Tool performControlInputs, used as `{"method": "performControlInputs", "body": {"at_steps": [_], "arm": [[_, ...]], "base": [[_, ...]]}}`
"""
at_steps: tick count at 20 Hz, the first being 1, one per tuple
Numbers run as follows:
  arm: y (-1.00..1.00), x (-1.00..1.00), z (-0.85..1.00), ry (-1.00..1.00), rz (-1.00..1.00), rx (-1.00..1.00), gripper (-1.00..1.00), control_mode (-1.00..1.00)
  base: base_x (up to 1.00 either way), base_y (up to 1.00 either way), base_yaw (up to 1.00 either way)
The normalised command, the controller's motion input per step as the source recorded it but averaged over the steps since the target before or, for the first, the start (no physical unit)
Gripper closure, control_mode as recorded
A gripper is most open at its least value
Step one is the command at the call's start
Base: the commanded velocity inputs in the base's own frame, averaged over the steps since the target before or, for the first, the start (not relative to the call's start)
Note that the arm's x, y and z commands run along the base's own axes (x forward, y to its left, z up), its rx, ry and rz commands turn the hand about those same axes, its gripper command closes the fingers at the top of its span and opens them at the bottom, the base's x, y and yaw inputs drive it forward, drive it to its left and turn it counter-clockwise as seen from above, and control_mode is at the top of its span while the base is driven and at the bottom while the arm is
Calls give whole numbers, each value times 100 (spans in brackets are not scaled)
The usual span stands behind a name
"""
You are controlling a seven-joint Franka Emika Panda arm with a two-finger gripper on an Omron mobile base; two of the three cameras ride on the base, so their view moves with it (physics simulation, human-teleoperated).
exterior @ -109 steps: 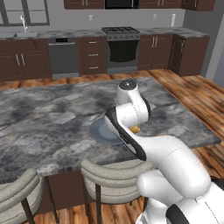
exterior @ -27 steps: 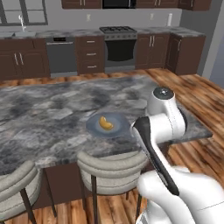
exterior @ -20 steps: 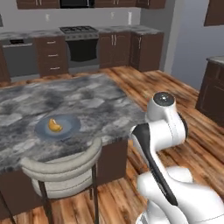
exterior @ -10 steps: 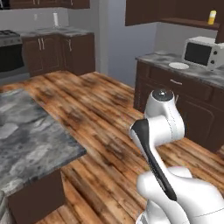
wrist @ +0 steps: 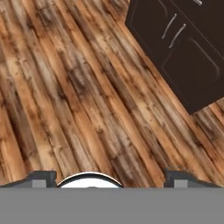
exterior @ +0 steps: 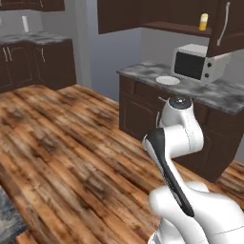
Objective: Move the hot dog bun to the plate on the dining table and place the condiment next to that plate. Then navigate to the fridge and take the sausage and place it on the plate as well.
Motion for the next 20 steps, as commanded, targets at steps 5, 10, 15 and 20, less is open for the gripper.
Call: {"method": "performControlInputs", "body": {"at_steps": [5, 10, 15, 20], "arm": [[0, 0, 0, 0, 0, 0, -100, 100], [0, 0, 0, 0, 0, 0, -100, 100], [0, 0, 0, 0, 0, 0, -100, 100], [0, 0, 0, 0, 0, 0, -100, 100]], "base": [[100, -34, -4], [100, -13, 0], [100, -1, -1], [100, 0, -30]]}}
